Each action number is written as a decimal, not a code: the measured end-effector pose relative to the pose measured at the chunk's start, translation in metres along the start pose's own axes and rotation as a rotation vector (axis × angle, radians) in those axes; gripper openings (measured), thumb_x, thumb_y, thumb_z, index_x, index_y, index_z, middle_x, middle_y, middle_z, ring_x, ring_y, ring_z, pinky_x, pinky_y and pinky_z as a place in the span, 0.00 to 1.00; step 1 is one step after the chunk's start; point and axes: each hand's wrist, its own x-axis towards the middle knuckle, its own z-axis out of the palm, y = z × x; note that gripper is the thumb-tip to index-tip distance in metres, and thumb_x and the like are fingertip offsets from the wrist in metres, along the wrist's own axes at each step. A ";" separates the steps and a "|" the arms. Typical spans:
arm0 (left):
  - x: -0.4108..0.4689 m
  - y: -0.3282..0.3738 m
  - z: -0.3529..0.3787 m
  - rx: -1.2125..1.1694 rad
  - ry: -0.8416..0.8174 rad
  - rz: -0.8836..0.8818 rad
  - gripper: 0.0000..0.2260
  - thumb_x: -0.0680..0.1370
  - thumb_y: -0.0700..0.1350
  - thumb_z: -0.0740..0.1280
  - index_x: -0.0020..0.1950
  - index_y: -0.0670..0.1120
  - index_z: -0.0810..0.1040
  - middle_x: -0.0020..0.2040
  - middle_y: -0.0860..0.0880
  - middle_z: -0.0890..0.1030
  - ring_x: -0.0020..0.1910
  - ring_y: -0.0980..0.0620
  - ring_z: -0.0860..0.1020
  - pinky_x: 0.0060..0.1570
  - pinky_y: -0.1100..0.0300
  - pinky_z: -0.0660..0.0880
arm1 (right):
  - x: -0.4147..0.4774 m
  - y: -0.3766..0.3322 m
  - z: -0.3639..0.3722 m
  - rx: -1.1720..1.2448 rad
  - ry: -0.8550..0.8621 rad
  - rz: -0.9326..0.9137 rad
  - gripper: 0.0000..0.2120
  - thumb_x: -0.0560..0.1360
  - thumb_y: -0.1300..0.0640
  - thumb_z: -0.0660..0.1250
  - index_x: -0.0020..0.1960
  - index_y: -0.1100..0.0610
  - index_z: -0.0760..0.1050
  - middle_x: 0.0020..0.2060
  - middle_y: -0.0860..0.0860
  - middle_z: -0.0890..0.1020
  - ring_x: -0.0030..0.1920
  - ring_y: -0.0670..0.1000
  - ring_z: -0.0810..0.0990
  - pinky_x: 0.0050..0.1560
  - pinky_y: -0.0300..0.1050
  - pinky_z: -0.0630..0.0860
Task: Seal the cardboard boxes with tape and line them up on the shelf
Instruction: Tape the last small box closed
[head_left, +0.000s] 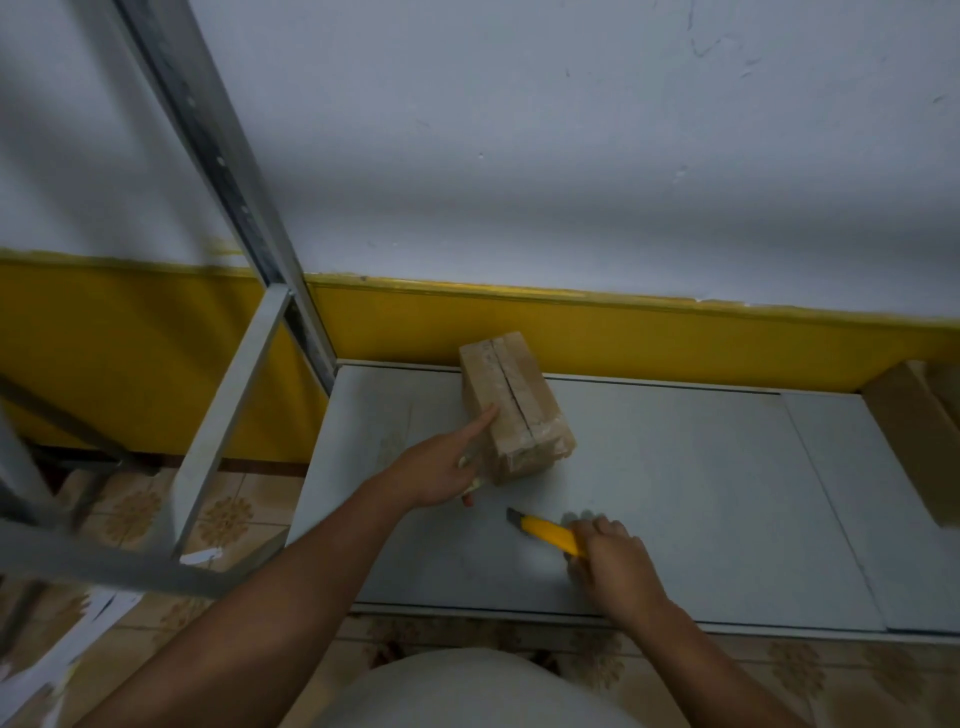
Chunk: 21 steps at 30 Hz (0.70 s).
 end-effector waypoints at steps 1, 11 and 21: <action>-0.001 -0.003 -0.001 0.012 -0.005 0.004 0.39 0.85 0.46 0.62 0.81 0.73 0.41 0.46 0.53 0.88 0.41 0.62 0.83 0.42 0.60 0.80 | 0.003 0.012 0.012 0.036 0.053 -0.003 0.23 0.71 0.53 0.73 0.66 0.49 0.77 0.53 0.52 0.79 0.53 0.59 0.80 0.46 0.51 0.74; -0.001 -0.010 -0.003 0.244 0.023 0.073 0.41 0.85 0.48 0.63 0.79 0.74 0.35 0.41 0.52 0.85 0.36 0.59 0.81 0.36 0.61 0.76 | 0.034 0.001 -0.038 0.514 0.480 -0.109 0.16 0.78 0.53 0.68 0.65 0.50 0.79 0.58 0.49 0.78 0.61 0.53 0.75 0.62 0.51 0.73; -0.013 -0.039 -0.001 0.509 0.224 0.010 0.46 0.84 0.53 0.66 0.82 0.63 0.28 0.47 0.49 0.80 0.41 0.52 0.77 0.38 0.56 0.75 | 0.090 -0.037 -0.064 0.349 0.401 -0.236 0.12 0.80 0.50 0.67 0.62 0.48 0.80 0.62 0.45 0.80 0.64 0.51 0.75 0.62 0.56 0.72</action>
